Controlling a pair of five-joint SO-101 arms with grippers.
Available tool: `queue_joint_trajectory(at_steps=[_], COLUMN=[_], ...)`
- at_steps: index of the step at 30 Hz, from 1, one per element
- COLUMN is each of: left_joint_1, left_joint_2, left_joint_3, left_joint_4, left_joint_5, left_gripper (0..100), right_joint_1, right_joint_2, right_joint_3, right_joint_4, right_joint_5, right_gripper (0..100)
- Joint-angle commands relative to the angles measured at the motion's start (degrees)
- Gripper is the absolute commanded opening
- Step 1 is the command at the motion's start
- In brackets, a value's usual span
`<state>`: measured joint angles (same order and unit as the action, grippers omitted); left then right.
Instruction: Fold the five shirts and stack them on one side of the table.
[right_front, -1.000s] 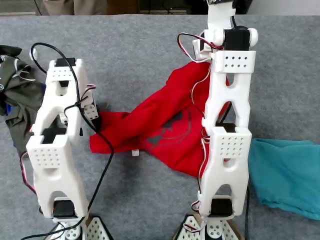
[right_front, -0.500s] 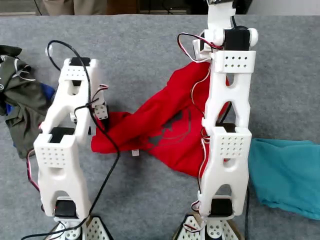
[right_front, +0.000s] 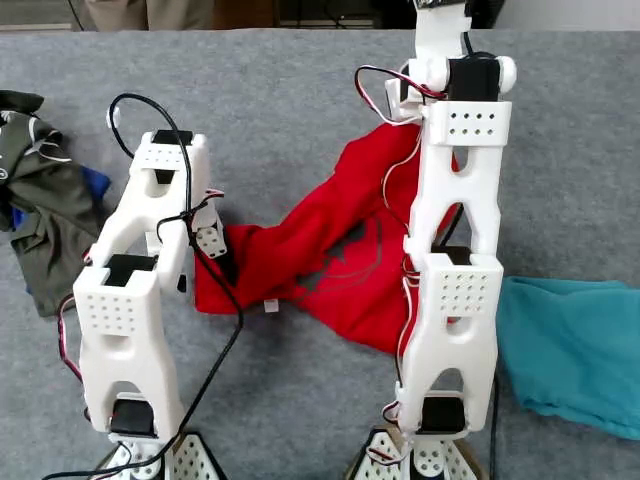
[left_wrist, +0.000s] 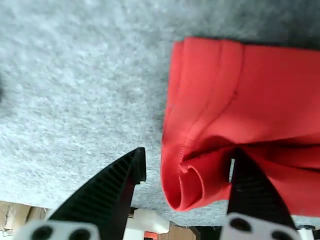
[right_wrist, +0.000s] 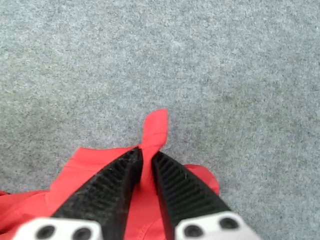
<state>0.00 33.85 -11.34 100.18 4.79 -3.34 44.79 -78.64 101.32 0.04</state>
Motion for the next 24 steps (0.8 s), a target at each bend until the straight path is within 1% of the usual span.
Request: queue_joint_trajectory(at_steps=[1, 4, 11, 16, 18, 20, 22, 24], left_joint_1=[0.44, 0.62, 1.14, 2.73, 2.29, 1.49, 1.14, 0.53], left_joint_2=[-0.75, -0.4, -0.4, -0.4, -0.4, -0.92, -1.1, -1.1], left_joint_3=[-0.26, -2.11, -5.19, -5.1, -4.92, -3.34, -0.97, 2.11], left_joint_4=[0.53, 0.44, 0.44, 0.44, 0.53, 0.62, 0.7, 0.7], left_joint_5=[2.81, 1.58, 1.67, 3.43, 2.73, 0.53, -2.37, -3.25], left_gripper=[21, 9, 2, 2, 2, 2, 5, 12], right_joint_1=[1.1, 1.1, 1.1, 1.1, 1.27, 1.27, 1.27, 1.27], right_joint_2=[-5.14, -5.14, -5.14, -5.14, -5.14, -5.14, -5.14, -5.23], right_joint_3=[-0.04, -0.04, -0.22, -0.31, -0.31, -0.31, -0.31, -0.31], right_joint_4=[-0.09, -0.09, -0.09, -0.09, -0.09, -0.09, -0.09, -0.09], right_joint_5=[0.62, 0.62, 0.53, 0.53, 0.53, 0.53, 0.53, 0.53], right_gripper=[0.5, 0.5, 0.5, 0.5, 0.5, 0.5, 0.5, 0.5])
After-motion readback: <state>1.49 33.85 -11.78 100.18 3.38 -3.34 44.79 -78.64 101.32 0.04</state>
